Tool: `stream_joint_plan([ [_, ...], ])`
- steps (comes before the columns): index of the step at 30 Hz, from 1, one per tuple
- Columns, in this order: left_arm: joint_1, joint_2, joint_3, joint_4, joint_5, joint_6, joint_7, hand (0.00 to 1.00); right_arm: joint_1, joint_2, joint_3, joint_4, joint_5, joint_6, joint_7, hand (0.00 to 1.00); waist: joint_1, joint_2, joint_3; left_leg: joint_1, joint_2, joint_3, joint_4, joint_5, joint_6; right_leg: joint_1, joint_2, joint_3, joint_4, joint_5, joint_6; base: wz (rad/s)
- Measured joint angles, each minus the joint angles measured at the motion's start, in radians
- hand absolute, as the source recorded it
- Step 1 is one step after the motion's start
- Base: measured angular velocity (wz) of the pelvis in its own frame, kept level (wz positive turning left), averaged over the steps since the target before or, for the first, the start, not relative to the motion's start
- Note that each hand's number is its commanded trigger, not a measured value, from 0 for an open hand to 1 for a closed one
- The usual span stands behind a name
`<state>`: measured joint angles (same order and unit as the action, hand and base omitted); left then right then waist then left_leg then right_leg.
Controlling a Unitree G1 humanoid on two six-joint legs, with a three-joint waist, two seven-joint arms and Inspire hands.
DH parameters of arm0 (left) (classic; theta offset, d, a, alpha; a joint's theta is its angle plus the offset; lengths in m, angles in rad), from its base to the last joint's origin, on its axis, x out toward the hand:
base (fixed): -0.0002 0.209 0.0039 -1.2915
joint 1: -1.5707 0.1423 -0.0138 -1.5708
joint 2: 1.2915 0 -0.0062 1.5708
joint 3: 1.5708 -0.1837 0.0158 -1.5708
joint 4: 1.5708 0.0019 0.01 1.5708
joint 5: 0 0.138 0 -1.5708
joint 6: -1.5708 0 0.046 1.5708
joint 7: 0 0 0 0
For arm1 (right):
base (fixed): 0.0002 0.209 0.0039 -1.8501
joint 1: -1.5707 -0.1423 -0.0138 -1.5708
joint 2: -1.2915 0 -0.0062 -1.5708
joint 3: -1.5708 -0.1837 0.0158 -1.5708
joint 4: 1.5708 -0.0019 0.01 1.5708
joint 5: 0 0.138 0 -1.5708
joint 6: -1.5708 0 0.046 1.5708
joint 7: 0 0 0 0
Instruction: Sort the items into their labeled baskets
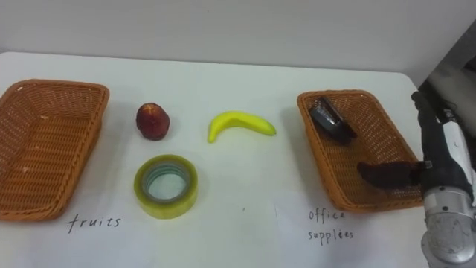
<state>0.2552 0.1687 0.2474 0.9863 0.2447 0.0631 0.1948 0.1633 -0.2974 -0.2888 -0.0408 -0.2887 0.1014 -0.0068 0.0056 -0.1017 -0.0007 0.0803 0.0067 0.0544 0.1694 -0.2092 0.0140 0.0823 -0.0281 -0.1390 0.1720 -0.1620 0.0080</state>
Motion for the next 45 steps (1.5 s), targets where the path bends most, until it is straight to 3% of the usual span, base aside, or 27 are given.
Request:
stream_joint_plan([
  [9, 0.011, 0.0, -0.019, 0.008, 0.003, -0.001, 0.011, 0.0, -0.006, -0.001, 0.0, -0.091, 0.041, -0.001, -0.014, 0.0, 0.009, 0.002, 0.0007, 0.006, 0.002, 0.011, 0.0, 0.0, 0.0, -0.001, 0.001, 0.005, 0.002, 0.0, 0.0, -0.01],
  [13, 0.011, 0.0, -0.025, 0.027, 0.002, -0.003, 0.011, 0.0, -0.016, -0.001, 0.007, -0.131, 0.095, -0.026, -0.038, 0.0, 0.026, 0.004, 0.0063, 0.018, 0.003, 0.017, -0.004, 0.0, 0.0, 0.007, 0.003, 0.013, 0.002, 0.0, 0.0, -0.06],
  [23, -0.025, -0.002, -0.037, 0.092, 0.002, -0.004, 0.011, 0.0, -0.074, -0.001, 0.072, -0.133, 0.122, -0.047, -0.047, 0.0, 0.028, 0.01, 0.008, 0.015, 0.002, 0.008, -0.004, 0.0, 0.0, 0.014, 0.001, 0.001, 0.001, 0.0, 0.0, 0.03],
  [34, -0.063, -0.002, -0.063, 0.094, 0.002, -0.003, 0.011, 0.0, -0.191, -0.007, 0.16, -0.139, 0.209, -0.048, -0.077, 0.0, 0.047, 0.01, 0.0048, 0.01, 0.001, -0.001, 0.0, 0.0, 0.0, 0.013, 0.001, -0.004, 0.0, 0.0, 0.0, 0.01],
  [39, -0.064, -0.001, -0.085, 0.093, 0.001, -0.001, 0.013, 0.0, -0.199, -0.007, 0.196, -0.139, 0.225, -0.048, -0.077, 0.0, 0.06, 0.014, -0.0027, 0.008, 0.0, -0.009, 0.0, 0.0, 0.0, 0.015, 0.0, -0.017, -0.001, 0.0, 0.0, 0.05],
  [45, -0.05, 0.002, -0.122, 0.094, 0.003, 0.002, 0.021, 0.0, -0.199, -0.007, 0.285, -0.136, 0.241, -0.046, -0.074, 0.0, 0.078, 0.02, -0.0036, 0.002, -0.001, -0.016, 0.0, 0.0, 0.0, 0.015, -0.003, -0.033, -0.002, 0.0, 0.0, 0.03],
])
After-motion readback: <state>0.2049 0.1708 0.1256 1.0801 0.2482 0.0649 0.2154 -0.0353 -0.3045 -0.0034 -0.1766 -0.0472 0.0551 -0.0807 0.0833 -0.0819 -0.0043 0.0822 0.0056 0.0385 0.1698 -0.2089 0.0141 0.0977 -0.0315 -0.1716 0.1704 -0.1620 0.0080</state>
